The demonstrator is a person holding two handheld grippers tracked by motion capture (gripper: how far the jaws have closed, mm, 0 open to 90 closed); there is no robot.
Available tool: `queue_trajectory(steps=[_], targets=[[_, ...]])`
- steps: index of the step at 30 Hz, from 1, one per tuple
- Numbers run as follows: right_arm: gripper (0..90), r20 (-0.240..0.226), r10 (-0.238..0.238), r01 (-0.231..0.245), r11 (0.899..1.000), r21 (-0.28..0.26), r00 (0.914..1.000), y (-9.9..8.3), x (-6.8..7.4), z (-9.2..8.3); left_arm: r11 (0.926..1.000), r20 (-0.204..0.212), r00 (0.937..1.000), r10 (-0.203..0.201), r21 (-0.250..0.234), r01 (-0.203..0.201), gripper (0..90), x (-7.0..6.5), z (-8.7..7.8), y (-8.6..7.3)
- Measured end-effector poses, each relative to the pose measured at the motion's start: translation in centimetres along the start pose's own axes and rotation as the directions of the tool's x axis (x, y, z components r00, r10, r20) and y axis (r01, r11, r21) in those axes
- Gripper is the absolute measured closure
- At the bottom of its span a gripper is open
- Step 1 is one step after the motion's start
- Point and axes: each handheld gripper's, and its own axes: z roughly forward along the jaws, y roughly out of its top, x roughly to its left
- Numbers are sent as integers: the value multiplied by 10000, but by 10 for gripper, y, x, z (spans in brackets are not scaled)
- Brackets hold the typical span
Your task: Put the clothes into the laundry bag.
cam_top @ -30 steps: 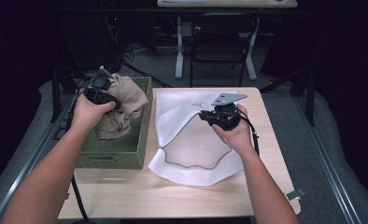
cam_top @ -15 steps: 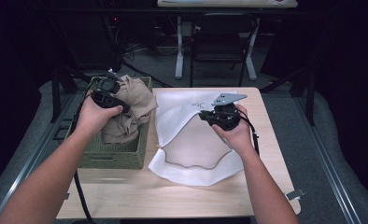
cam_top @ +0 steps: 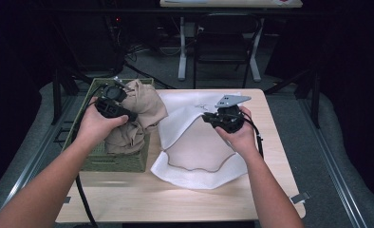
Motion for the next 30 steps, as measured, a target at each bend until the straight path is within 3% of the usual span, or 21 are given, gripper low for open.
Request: queue_trajectory(steps=[11, 21, 30], targets=[[854, 9, 3, -3, 10000, 1, 10000, 0, 0, 0, 9986, 608, 9972, 440, -311, -422, 624, -22, -12, -16], [854, 5, -2, 2, 10000, 0, 10000, 0, 1, 0, 9963, 815, 9935, 788, -411, -757, 624, -38, -16, -30], [854, 3, -1, 1, 10000, 3, 10000, 0, 1, 0, 9953, 1018, 9904, 931, -371, -897, 624, -45, -14, -44]])
